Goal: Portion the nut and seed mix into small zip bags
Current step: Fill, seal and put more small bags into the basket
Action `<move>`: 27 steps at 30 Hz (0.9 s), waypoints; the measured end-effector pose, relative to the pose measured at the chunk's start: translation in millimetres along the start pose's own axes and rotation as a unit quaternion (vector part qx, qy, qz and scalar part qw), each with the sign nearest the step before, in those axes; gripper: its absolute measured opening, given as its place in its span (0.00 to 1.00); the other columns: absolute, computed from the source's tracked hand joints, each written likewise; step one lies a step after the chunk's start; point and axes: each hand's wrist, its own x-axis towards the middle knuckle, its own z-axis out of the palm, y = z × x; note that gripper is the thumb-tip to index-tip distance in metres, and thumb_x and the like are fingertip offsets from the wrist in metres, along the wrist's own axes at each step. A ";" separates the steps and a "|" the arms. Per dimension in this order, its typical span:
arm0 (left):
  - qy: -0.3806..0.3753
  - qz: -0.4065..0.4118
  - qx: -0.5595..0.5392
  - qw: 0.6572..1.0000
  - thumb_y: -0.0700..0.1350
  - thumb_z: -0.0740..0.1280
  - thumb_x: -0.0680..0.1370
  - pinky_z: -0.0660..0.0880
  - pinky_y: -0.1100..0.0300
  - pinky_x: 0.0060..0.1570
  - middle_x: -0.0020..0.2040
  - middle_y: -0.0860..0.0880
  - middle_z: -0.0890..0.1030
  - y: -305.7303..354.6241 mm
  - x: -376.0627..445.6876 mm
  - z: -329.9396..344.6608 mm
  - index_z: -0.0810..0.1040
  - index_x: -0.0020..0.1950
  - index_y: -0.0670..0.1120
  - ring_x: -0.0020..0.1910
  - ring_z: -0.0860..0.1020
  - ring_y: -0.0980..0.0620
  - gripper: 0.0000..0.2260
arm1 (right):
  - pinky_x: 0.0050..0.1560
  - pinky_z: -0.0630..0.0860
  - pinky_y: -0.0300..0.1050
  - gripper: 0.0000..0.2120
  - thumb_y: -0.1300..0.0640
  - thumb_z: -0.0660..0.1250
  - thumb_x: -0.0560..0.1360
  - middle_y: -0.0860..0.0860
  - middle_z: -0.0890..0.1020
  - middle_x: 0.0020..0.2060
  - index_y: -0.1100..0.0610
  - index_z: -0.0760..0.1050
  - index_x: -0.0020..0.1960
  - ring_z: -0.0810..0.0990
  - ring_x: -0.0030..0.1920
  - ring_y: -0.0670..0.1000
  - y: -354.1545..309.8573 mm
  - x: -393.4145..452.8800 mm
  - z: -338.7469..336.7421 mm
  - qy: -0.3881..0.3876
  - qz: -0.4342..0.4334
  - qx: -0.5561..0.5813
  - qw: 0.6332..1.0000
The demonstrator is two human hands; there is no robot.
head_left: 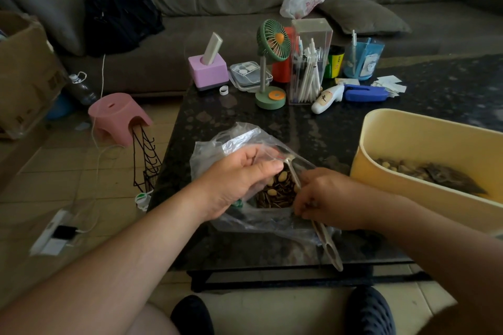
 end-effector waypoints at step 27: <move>-0.086 -0.090 0.146 0.981 0.59 0.77 0.69 0.80 0.54 0.60 0.52 0.55 0.86 4.1 -8.1 -7.7 0.86 0.60 0.52 0.54 0.84 0.55 0.22 | 0.49 0.80 0.54 0.16 0.59 0.71 0.77 0.51 0.77 0.54 0.45 0.82 0.62 0.79 0.52 0.58 7.0 17.6 16.1 0.105 0.012 -0.110 0.988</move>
